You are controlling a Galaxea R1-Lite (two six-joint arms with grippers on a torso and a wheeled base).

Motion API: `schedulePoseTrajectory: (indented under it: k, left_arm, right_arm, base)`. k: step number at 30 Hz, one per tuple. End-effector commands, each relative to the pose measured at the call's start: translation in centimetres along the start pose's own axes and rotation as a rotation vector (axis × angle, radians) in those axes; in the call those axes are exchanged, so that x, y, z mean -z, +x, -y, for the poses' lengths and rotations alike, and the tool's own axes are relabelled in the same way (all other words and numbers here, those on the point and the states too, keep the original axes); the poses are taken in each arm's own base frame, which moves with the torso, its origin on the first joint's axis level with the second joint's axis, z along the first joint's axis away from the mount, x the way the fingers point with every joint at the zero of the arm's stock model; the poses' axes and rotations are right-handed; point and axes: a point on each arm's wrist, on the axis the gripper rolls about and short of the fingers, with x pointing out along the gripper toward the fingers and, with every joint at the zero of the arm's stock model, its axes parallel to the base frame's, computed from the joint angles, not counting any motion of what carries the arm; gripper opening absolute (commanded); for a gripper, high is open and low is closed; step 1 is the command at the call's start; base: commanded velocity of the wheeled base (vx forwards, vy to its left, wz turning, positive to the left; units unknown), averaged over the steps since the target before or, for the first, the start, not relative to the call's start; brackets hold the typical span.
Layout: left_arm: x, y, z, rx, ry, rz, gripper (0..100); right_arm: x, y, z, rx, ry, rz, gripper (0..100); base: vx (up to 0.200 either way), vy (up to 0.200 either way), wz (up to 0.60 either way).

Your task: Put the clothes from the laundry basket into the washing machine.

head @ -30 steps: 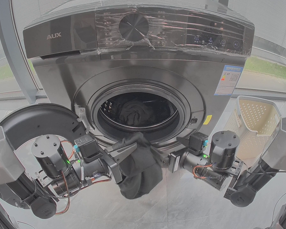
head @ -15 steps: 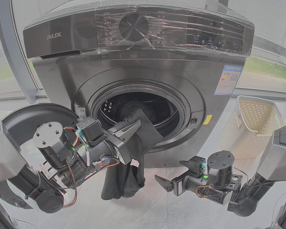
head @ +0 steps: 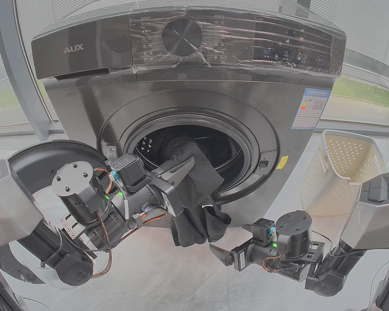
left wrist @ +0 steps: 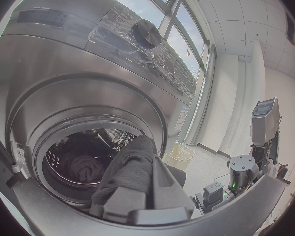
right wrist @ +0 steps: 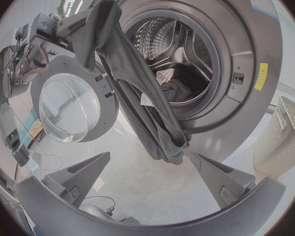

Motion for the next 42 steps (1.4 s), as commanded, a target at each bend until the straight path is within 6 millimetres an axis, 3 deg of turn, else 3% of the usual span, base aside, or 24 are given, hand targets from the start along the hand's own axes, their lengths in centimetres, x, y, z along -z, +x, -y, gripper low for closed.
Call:
schedulePoseTrajectory:
  k: [1,10,26,29,35,42]
  left_arm:
    - [0.1,0.5,-0.1,-0.002,-0.001,-0.002,0]
    - [-0.2,1.0,0.0,0.001,0.0,0.006,0]
    - [-0.3,0.9,0.0,-0.001,0.0,0.005,0]
    - [-0.4,0.9,0.0,-0.001,0.0,0.009,0]
    - [-0.6,0.8,0.0,0.0,0.001,0.011,0]
    - [-0.7,0.9,0.1,0.002,0.001,0.016,0]
  right_arm:
    - [0.8,0.5,0.1,0.005,-0.005,-0.03,100]
    - [2.1,1.4,0.8,0.027,-0.006,-0.075,100]
    - [2.9,1.2,0.2,-0.024,-0.011,-0.108,100]
    - [3.4,1.9,0.2,-0.033,-0.011,-0.118,100]
    - [4.7,5.1,1.6,-0.026,-0.07,-0.07,100]
    - [3.8,7.4,2.1,-0.034,-0.068,0.008,100]
  base:
    - [0.0,0.0,0.0]
    - [0.0,0.0,0.0]
    - [0.0,0.0,0.0]
    - [0.0,0.0,0.0]
    - [0.0,0.0,0.0]
    - [0.0,0.0,0.0]
